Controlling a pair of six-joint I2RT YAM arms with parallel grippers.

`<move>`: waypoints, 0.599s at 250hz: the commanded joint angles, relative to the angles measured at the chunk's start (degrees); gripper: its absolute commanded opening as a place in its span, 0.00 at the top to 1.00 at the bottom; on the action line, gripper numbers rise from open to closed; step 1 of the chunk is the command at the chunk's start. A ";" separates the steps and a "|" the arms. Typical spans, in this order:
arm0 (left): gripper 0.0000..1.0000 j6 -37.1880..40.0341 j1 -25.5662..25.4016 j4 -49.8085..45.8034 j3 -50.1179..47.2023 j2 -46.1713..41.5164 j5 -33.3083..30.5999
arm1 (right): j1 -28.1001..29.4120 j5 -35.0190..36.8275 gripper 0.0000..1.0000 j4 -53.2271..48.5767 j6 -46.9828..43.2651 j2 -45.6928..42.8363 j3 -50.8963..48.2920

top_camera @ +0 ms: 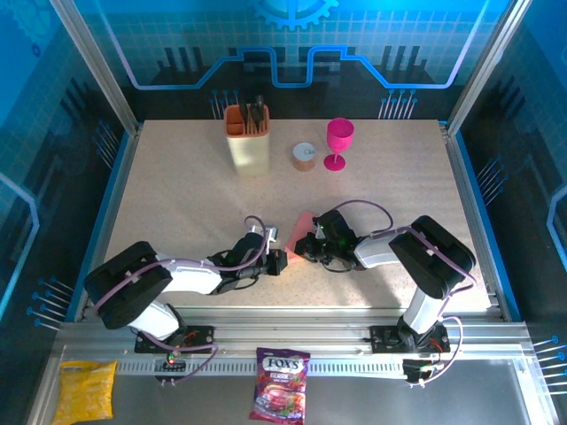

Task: Fold a paper plane with a square sheet of paper (pick it up from the middle)
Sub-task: Fold the wing for the fifth time at the center of the table.

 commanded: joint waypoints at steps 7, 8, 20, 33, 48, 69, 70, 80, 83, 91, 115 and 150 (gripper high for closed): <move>1.00 3.11 -0.31 -2.82 2.76 2.05 -0.85 | -0.62 2.50 1.00 -7.83 -0.26 1.07 -1.49; 1.00 3.10 -0.31 -2.92 2.79 2.09 -0.88 | -0.62 2.50 1.00 -7.83 -0.26 1.07 -1.49; 1.00 3.28 -0.36 -4.10 3.44 2.85 -1.23 | -0.62 2.47 1.00 -7.75 -0.19 1.08 -1.57; 1.00 3.45 -0.39 -4.92 3.77 3.42 -1.62 | -0.62 2.44 1.00 -7.75 -0.14 0.98 -1.62; 1.00 3.36 -0.49 -6.70 4.16 3.80 -2.38 | -0.63 2.37 1.00 -7.75 -0.18 0.85 -1.59; 1.00 3.16 -1.02 -9.86 4.48 3.86 -4.10 | -0.64 2.01 1.00 -7.72 -0.19 0.53 -1.43; 1.00 3.13 -1.06 -10.09 4.53 3.88 -4.18 | -0.63 2.01 1.00 -7.78 -0.19 0.49 -1.42; 1.00 3.37 -1.32 -12.15 4.79 4.04 -5.08 | -0.61 1.85 1.00 -7.92 -0.23 0.08 -1.38; 1.00 3.44 -1.41 -12.67 4.90 4.07 -5.31 | -0.60 1.84 1.00 -7.92 -0.26 0.02 -1.32; 1.00 3.31 -1.58 -14.03 4.97 4.24 -5.91 | -0.63 1.71 1.00 -8.09 -0.42 -0.37 -1.09; 1.00 3.12 -1.59 -15.76 4.75 5.47 -6.26 | -0.63 1.11 1.00 -9.08 -1.50 -1.89 -0.12; 1.00 2.82 -1.61 -14.80 3.62 6.67 -6.31 | -0.21 1.12 1.00 -10.50 -3.54 -5.46 0.98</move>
